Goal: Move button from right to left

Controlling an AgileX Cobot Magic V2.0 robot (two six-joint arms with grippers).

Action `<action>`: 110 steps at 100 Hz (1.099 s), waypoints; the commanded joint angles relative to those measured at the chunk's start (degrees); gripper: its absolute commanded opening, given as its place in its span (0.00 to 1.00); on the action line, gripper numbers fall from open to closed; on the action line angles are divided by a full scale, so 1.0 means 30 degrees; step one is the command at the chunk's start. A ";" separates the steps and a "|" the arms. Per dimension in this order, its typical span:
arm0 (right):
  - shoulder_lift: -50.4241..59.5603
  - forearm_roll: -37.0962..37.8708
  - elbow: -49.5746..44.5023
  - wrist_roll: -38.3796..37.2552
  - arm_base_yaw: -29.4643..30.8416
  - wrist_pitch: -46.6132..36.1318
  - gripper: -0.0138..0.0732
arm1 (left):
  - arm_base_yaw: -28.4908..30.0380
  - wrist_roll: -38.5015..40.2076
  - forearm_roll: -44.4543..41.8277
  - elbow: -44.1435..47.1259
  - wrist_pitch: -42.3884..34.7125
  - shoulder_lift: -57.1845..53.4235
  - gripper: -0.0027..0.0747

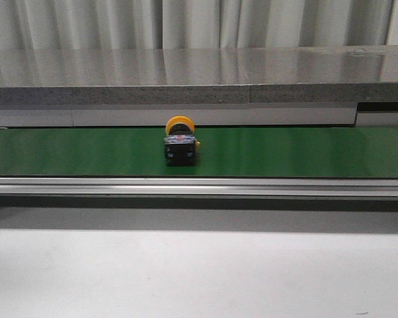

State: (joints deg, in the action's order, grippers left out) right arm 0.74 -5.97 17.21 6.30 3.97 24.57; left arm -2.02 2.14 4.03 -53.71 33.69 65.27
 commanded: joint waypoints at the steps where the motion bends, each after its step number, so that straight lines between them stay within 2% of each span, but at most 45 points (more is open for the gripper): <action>1: 0.0242 -0.0076 0.0432 -0.0008 -0.0028 -0.1665 0.08 | -0.0145 0.0170 0.0611 -0.1860 0.0420 0.0904 0.74; 23: 0.0242 -0.0076 0.0432 -0.0008 -0.0028 -0.1685 0.08 | -0.1488 0.0170 0.0679 -0.4959 0.3645 0.4042 0.74; 58: 0.0242 -0.0076 0.0432 -0.0008 -0.0028 -0.1740 0.08 | -0.4652 0.2143 0.0229 -0.8544 0.4690 0.7881 0.74; 82: 0.0242 -0.0076 0.0432 -0.0008 -0.0028 -0.1740 0.08 | -0.6494 0.5284 -0.2165 -1.0942 0.6807 1.0466 0.74; 110: 0.0242 -0.0076 0.0432 -0.0008 -0.0028 -0.1740 0.08 | -0.7236 0.5962 -0.2150 -1.1789 0.8063 1.2150 0.74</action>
State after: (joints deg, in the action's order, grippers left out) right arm 0.74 -5.97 17.21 6.30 3.97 24.53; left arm -23.23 18.04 -2.27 -87.12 57.64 103.10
